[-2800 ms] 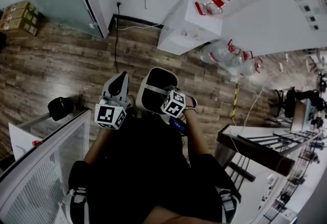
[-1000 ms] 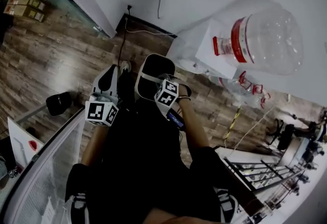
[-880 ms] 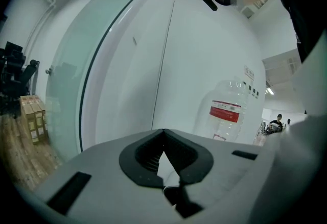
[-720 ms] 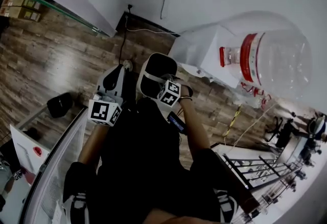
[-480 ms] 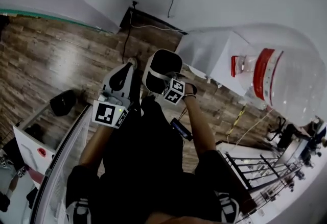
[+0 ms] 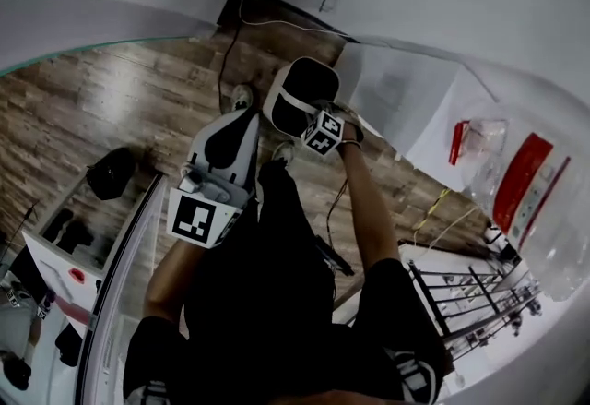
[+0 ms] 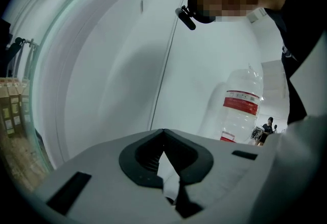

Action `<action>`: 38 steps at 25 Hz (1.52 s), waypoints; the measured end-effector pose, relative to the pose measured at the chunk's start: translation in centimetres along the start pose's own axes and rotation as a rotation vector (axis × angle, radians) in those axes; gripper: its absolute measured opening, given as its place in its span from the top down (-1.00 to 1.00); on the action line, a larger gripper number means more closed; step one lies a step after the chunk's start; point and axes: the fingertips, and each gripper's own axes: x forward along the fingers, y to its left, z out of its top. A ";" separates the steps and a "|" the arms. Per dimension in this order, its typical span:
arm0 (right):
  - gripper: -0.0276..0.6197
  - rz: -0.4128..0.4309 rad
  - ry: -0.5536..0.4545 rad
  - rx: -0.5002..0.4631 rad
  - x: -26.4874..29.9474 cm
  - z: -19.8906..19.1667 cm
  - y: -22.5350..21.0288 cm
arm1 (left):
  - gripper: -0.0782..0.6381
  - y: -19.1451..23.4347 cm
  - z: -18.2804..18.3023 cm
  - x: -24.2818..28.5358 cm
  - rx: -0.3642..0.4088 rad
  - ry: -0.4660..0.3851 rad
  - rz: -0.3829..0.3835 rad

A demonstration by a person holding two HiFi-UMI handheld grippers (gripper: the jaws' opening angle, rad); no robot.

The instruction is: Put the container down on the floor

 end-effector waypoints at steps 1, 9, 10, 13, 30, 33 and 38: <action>0.82 -0.005 0.001 0.002 1.0 -0.3 -0.5 | 0.69 0.4 -0.3 0.1 -0.005 0.000 0.006; 0.82 -0.051 0.045 0.022 9.0 -3.0 -4.8 | 0.69 3.3 -3.7 2.0 -0.024 0.017 -0.002; 0.82 -0.060 0.051 0.020 9.7 -3.3 -5.4 | 0.69 3.7 -4.0 2.2 -0.020 0.018 -0.005; 0.82 -0.068 0.071 0.015 12.0 -4.6 -6.6 | 0.70 4.7 -5.1 2.5 -0.020 0.015 -0.011; 0.82 -0.131 0.167 -0.023 20.7 -10.1 -13.7 | 0.69 5.9 -11.5 6.5 0.030 0.048 -0.089; 0.82 -0.149 0.163 -0.013 21.0 -10.5 -15.0 | 0.69 6.0 -12.2 6.8 0.026 0.057 -0.100; 0.82 -0.178 0.149 0.016 20.4 -11.1 -16.7 | 0.69 6.6 -13.3 6.9 0.023 0.075 -0.098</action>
